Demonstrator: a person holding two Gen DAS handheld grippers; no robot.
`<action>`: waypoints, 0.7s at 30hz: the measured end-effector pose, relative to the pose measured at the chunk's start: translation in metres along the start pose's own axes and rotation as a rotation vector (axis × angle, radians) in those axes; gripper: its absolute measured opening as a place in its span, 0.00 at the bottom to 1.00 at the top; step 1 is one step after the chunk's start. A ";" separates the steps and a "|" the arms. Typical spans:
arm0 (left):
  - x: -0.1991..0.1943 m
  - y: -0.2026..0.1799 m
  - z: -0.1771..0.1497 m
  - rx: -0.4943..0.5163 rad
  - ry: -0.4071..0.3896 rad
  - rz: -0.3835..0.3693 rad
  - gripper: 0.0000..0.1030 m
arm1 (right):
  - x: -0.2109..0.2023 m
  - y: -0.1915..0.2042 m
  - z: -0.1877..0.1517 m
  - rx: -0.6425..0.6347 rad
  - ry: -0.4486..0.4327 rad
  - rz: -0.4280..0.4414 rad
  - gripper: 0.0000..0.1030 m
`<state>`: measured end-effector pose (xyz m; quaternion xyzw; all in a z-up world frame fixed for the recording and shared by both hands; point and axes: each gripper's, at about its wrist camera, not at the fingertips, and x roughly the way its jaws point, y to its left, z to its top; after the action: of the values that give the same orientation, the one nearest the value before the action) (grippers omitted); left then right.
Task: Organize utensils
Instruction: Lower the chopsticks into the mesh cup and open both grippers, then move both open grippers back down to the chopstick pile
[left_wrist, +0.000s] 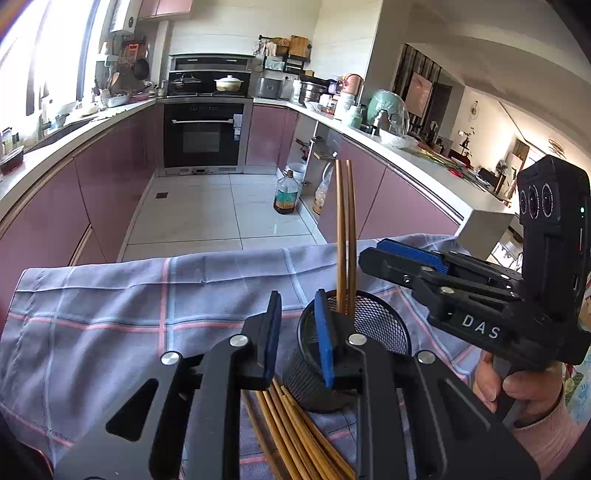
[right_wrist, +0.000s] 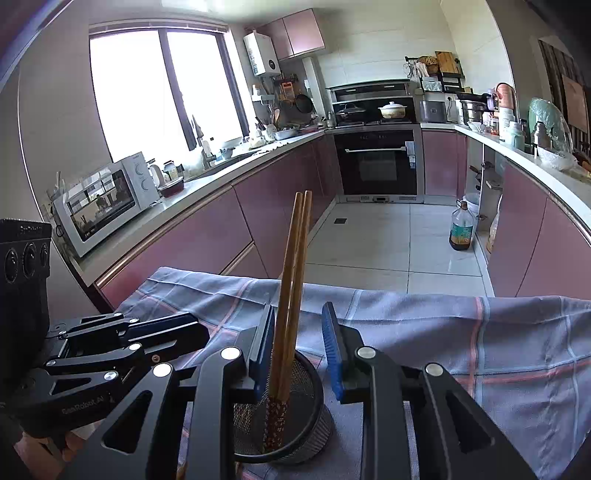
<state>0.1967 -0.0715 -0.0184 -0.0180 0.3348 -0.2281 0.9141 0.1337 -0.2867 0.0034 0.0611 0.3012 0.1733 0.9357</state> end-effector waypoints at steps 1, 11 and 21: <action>-0.005 0.002 -0.002 -0.018 -0.013 -0.002 0.22 | -0.003 0.001 -0.001 0.000 -0.005 0.003 0.26; -0.048 0.022 -0.039 -0.042 -0.056 0.104 0.37 | -0.055 0.024 -0.022 -0.077 -0.045 0.109 0.31; -0.039 0.036 -0.102 -0.069 0.083 0.126 0.38 | -0.039 0.038 -0.088 -0.107 0.146 0.153 0.31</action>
<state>0.1218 -0.0107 -0.0810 -0.0190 0.3807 -0.1590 0.9107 0.0418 -0.2646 -0.0381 0.0212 0.3532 0.2639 0.8973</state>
